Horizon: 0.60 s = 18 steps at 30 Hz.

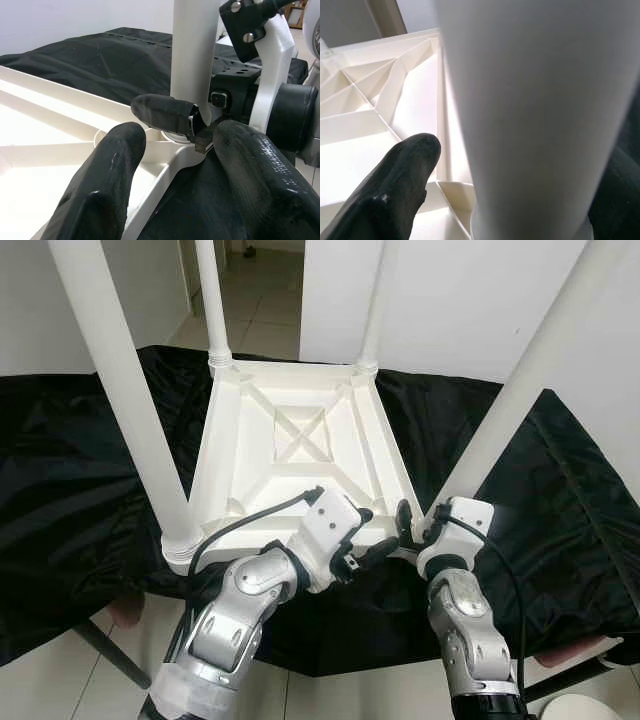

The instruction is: Building children table

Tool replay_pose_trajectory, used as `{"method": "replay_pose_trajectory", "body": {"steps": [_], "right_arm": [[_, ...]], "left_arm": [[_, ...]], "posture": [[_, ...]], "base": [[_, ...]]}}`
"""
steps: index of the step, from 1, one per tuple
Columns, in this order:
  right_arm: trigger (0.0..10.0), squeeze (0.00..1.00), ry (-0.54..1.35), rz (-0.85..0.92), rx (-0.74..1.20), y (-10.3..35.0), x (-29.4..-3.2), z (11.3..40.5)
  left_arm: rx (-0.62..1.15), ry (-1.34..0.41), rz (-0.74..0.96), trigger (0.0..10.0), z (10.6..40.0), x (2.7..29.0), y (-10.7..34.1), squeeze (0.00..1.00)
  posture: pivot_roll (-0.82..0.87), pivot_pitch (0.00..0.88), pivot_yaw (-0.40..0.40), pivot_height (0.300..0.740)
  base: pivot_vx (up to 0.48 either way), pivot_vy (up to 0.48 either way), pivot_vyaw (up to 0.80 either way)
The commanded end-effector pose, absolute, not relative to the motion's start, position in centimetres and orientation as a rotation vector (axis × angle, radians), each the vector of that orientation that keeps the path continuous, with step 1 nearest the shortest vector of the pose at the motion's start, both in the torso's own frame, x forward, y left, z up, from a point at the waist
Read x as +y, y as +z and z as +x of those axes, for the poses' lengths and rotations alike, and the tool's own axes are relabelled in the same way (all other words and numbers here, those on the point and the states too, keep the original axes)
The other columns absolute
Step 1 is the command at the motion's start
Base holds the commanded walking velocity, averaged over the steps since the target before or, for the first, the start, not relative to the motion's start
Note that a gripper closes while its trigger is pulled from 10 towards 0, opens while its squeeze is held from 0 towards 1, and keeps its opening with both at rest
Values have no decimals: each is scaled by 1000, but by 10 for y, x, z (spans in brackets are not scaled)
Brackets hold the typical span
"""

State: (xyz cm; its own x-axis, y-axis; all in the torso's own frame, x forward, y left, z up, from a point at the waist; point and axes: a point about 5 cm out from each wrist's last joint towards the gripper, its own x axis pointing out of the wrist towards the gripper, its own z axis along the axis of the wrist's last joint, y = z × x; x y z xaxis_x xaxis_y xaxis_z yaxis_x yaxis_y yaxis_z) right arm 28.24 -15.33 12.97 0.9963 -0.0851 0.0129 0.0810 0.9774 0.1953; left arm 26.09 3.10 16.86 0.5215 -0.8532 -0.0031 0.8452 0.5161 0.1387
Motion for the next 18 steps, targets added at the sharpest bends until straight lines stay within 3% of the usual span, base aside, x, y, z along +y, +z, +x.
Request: {"method": "replay_pose_trajectory", "body": {"steps": [1, 18], "right_arm": [[10000, 0, -27, 210, -12, 128, -158, 282], [10000, 0, 502, -102, -64, 138, -186, 306]], "left_arm": [[-79, -970, 134, 10000, 264, 31, 170, 0], [-88, -957, 150, 10000, 267, 31, 172, 0]], "posture": [[22, 0, -48, 740], [34, 0, -43, 740]], "base": [[0, 0, 0], [0, 0, 0]]}}
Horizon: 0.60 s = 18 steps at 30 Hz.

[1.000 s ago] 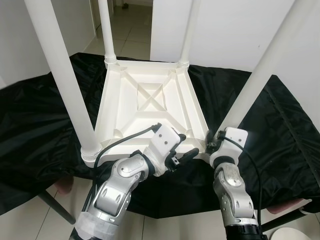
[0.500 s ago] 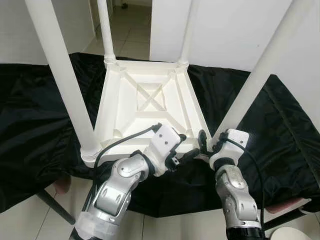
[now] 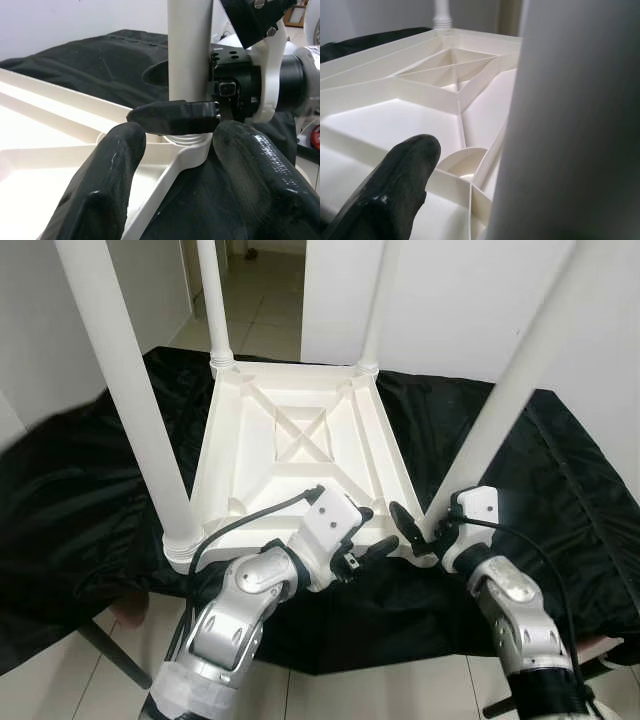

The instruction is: Building children table

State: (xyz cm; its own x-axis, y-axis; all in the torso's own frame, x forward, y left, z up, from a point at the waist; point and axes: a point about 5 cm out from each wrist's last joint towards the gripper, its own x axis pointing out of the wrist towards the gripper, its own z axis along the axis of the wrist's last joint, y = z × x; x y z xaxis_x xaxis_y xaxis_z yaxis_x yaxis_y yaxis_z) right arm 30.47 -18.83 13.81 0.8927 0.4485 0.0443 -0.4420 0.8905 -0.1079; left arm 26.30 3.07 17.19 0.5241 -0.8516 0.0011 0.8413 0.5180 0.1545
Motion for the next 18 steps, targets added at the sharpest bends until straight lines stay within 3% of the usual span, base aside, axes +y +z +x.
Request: {"method": "replay_pose_trajectory", "body": {"steps": [1, 6, 8, 9, 10, 11, 12, 13, 18], "right_arm": [[10000, 0, 520, -106, -57, 138, -187, 308], [10000, 0, 569, -128, -33, 137, -189, 312], [9412, 0, 598, -171, -4, 132, -191, 315], [6431, 0, 612, -178, 6, 130, -193, 316], [6431, 0, 612, -178, 6, 130, -193, 316], [4824, 0, 621, -186, 12, 128, -194, 317], [4824, 0, 621, -186, 12, 128, -194, 317], [0, 0, 639, -184, 13, 125, -195, 317], [0, 0, 657, -178, 20, 123, -196, 316]], "left_arm": [[-89, -955, 153, 10000, 267, 32, 172, 0], [-93, -953, 154, 10000, 267, 32, 173, 0], [-91, -949, 156, 10000, 268, 32, 173, 0], [-89, -947, 159, 10000, 268, 33, 172, 0], [-89, -947, 159, 10000, 268, 33, 172, 0], [-89, -944, 162, 10000, 268, 33, 172, 0], [-89, -944, 162, 10000, 268, 33, 172, 0], [-89, -938, 164, 10000, 268, 34, 172, 0], [-89, -936, 163, 10000, 269, 35, 173, 0]], "posture": [[34, 0, -43, 740], [40, 0, -42, 740], [41, 0, -41, 740], [41, 0, -41, 740], [41, 0, -41, 740], [41, 0, -41, 740], [41, 0, -41, 740], [44, 0, -40, 740], [40, 0, -37, 740]], "base": [[0, 0, 0], [0, 0, 0], [0, 0, 0], [0, 0, 0], [0, 0, 0], [0, 0, 0], [0, 0, 0], [0, 0, 0], [0, 0, 0]]}}
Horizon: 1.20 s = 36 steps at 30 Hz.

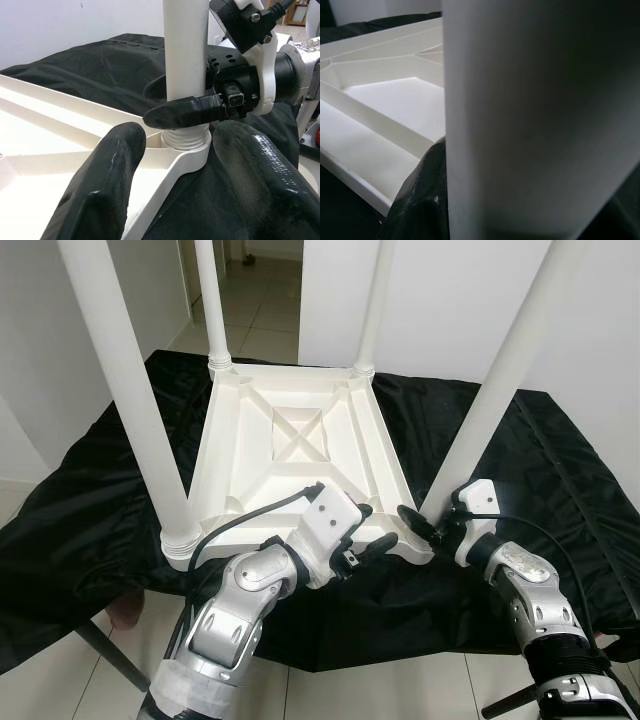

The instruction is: Building children table

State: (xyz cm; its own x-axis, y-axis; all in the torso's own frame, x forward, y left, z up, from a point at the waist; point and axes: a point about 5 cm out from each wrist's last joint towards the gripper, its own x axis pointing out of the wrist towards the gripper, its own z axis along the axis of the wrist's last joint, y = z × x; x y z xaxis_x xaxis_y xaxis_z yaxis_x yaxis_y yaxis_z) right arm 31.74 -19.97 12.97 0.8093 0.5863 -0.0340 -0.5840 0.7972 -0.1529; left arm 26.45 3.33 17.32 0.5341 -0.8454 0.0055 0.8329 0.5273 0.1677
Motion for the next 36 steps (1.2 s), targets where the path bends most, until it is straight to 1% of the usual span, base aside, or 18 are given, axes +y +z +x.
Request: {"method": "replay_pose_trajectory", "body": {"steps": [1, 5, 6, 9, 10, 13, 18, 20, 28, 29, 30, 31, 32, 36], "right_arm": [[0, 0, 661, -176, 24, 122, -197, 316], [0, 0, 660, -150, 25, 121, -198, 315], [3647, 0, 651, -135, 25, 121, -199, 315], [3647, 0, 643, -123, 22, 121, -200, 315], [10000, 0, 645, -118, 24, 120, -200, 315], [10000, 0, 627, -95, 4, 124, -197, 313], [10000, 0, 570, -108, 26, 125, -191, 313], [10000, 0, 468, -70, 45, 125, -179, 314], [10000, 0, 383, -9, 46, 126, -165, 311], [10000, 0, 322, 25, 48, 125, -160, 311], [10000, 0, 322, 25, 48, 125, -160, 311], [10000, 0, 230, 57, 51, 123, -153, 309], [10000, 0, 198, 67, 57, 122, -150, 307], [10000, 0, 136, 80, 56, 122, -146, 305]], "left_arm": [[-89, -936, 163, 10000, 269, 35, 173, 0], [-90, -939, 162, 10000, 269, 34, 173, 0], [-90, -941, 161, 10000, 269, 34, 173, 0], [-91, -942, 160, 10000, 270, 33, 173, 0], [-90, -942, 160, 10000, 270, 33, 173, 0], [-88, -943, 165, 10000, 270, 34, 172, 0], [-86, -943, 167, 10000, 270, 34, 171, 0], [-86, -939, 163, 10000, 270, 34, 171, 0], [-86, -941, 157, 10000, 270, 32, 172, 0], [-85, -943, 158, 10000, 269, 33, 171, 0], [-85, -943, 158, 10000, 269, 33, 171, 0], [-84, -947, 161, 10000, 269, 33, 171, 0], [-84, -948, 161, 10000, 269, 33, 171, 0], [-84, -949, 161, 10000, 269, 33, 171, 0]], "posture": [[40, 0, -37, 740], [33, 5, -35, 740], [33, 5, -35, 740], [33, 5, -35, 740], [33, 5, -35, 740], [17, 14, -37, 740], [16, 17, -41, 740], [15, 18, -44, 740], [16, 21, -40, 740], [12, 23, -37, 740], [12, 23, -37, 740], [12, 24, -35, 740], [13, 27, -33, 740], [13, 27, -33, 740]], "base": [[0, 0, 0], [0, 0, 0], [0, 0, 0], [0, 0, 0], [0, 0, 0], [0, 0, 0], [0, 0, 0], [0, 0, 0], [0, 0, 0], [0, 0, 0], [0, 0, 0], [0, 0, 0], [0, 0, 0], [0, 0, 0]]}}
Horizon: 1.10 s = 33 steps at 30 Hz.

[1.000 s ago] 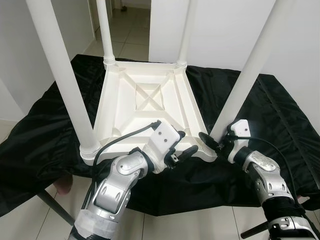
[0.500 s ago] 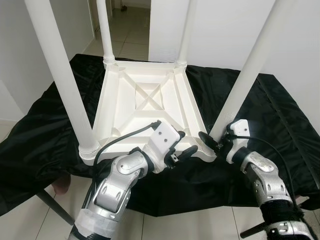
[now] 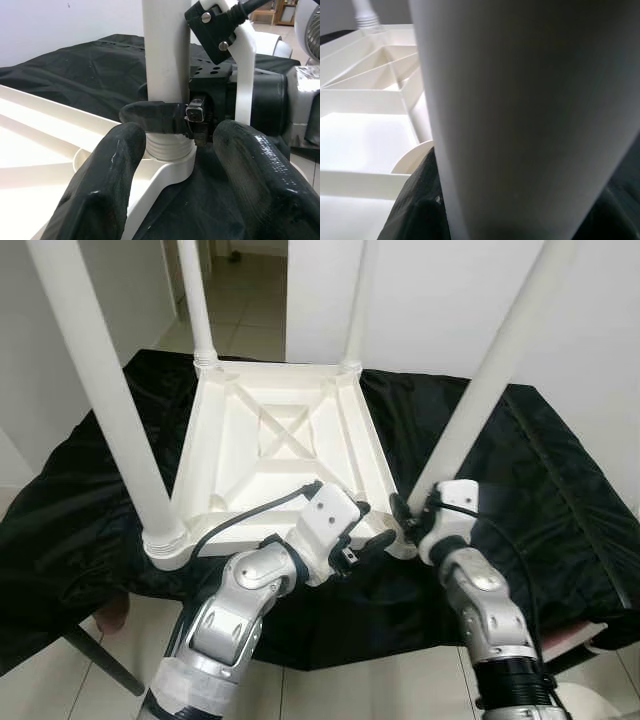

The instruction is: Building children table

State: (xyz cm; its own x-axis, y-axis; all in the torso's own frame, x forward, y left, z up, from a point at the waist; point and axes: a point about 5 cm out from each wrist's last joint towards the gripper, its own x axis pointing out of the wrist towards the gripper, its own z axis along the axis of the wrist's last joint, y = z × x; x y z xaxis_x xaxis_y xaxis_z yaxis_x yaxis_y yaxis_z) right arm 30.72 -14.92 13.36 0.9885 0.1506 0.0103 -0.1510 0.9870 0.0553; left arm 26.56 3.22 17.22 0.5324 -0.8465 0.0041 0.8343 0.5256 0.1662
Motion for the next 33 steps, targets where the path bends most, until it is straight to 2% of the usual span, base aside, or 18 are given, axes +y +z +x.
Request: {"method": "replay_pose_trajectory", "body": {"steps": [1, 5, 16, 17, 25, 31, 32, 33], "right_arm": [[10000, 0, 136, 80, 56, 122, -146, 305], [10000, 0, -27, 95, 50, 121, -139, 300], [10000, 0, -170, 125, 29, 130, -130, 300], [10000, 1000, -157, 136, 10, 133, -129, 300], [10000, 1000, -102, 165, -49, 142, -136, 298], [10000, 1000, -12, 113, -75, 144, -147, 297], [10000, 0, 27, 108, -87, 143, -156, 297], [10000, 0, 54, 95, -98, 142, -163, 296]], "left_arm": [[-84, -949, 161, 10000, 269, 33, 171, 0], [-83, -946, 157, 10000, 269, 33, 171, 0], [-82, -939, 153, 10000, 269, 32, 171, 0], [-81, -939, 153, 10000, 268, 32, 170, 0], [-81, -937, 155, 10000, 268, 33, 170, 0], [-82, -936, 157, 10000, 269, 33, 170, 0], [-83, -933, 159, 10000, 269, 34, 171, 0], [-84, -932, 160, 10000, 270, 34, 171, 0]], "posture": [[13, 27, -33, 740], [19, 29, -40, 740], [23, 26, -43, 740], [23, 26, -43, 740], [23, 25, -43, 740], [23, 22, -43, 740], [23, 22, -43, 740], [23, 16, -43, 740]], "base": [[0, 0, 0], [0, 0, 0], [0, 0, 0], [0, 0, 0], [0, 0, 0], [0, 0, 0], [0, 0, 0], [0, 0, 0]]}}
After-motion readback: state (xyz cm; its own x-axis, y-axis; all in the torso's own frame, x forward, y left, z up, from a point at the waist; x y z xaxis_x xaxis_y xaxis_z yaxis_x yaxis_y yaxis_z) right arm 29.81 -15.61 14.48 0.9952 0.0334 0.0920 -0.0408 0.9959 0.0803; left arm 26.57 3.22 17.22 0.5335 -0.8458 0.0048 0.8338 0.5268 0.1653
